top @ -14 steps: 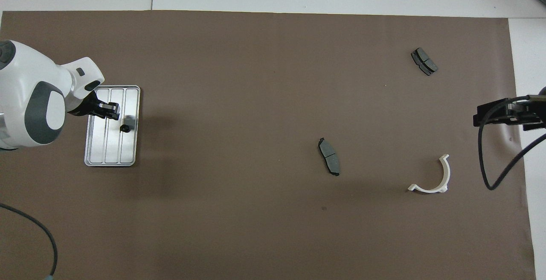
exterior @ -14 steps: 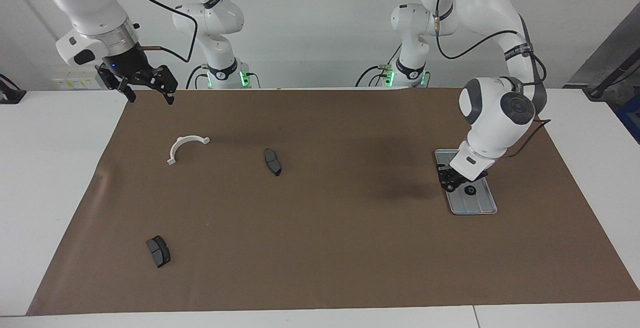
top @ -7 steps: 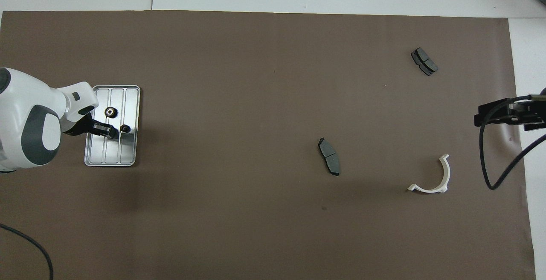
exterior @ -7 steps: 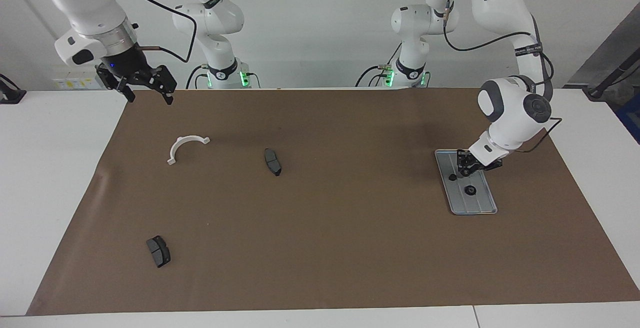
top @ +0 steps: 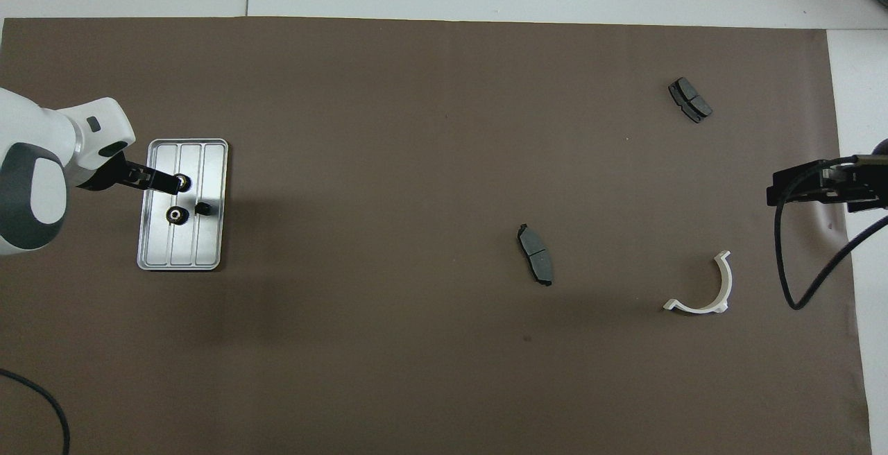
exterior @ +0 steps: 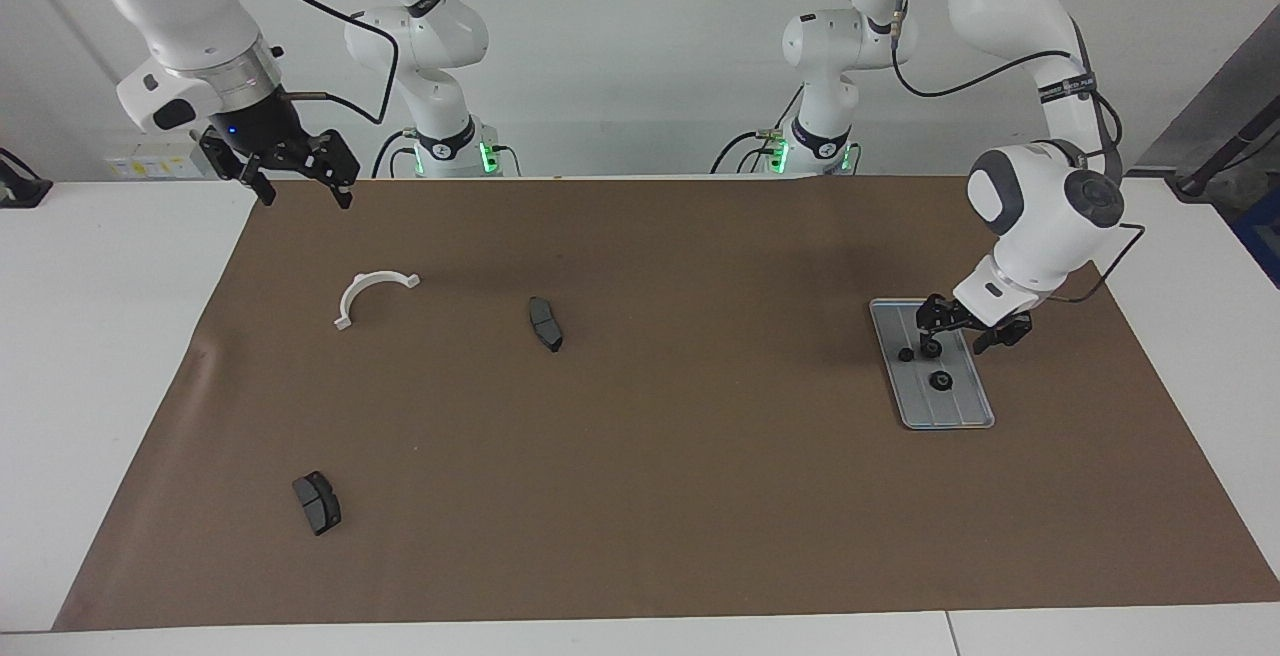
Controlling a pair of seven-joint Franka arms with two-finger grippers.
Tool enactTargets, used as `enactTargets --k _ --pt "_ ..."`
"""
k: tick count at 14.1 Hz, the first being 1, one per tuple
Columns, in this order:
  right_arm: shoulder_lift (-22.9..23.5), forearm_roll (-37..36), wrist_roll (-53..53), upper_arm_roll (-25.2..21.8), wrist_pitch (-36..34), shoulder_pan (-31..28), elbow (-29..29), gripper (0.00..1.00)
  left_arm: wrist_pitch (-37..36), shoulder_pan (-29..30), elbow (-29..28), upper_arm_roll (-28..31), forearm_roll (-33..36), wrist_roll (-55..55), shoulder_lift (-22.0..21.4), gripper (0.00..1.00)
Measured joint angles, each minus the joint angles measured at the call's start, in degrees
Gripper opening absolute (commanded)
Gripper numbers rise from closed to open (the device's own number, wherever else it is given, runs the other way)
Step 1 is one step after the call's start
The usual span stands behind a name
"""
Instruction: Pick bearing gear from pile to tray
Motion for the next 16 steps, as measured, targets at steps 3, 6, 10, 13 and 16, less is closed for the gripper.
enactTargets --k 3,6,10,13,16 --pt "0.0 0.0 0.0 -0.2 0.0 0.0 0.0 1.00 -13.6 -0.1 11.3 -0.1 0.1 -2.7 -1.1 1.00" --pt "0.0 0.0 0.0 -0.2 0.0 0.5 0.0 1.00 -24.0 -0.2 19.3 -0.8 2.0 -7.6 -2.5 1.00" --pt "0.0 0.0 0.0 -0.2 0.0 0.7 0.0 1.00 -29.7 -0.2 20.5 -0.9 2.1 -8.6 -7.9 1.00" --pt "0.0 0.0 0.0 -0.2 0.0 0.7 0.0 1.00 -30.8 -0.2 20.1 -0.9 2.1 -8.8 -9.9 1.00" --pt "0.0 0.0 0.0 -0.2 0.0 0.7 0.0 1.00 -31.0 -0.2 19.0 -1.0 2.1 -8.8 -10.0 1.00"
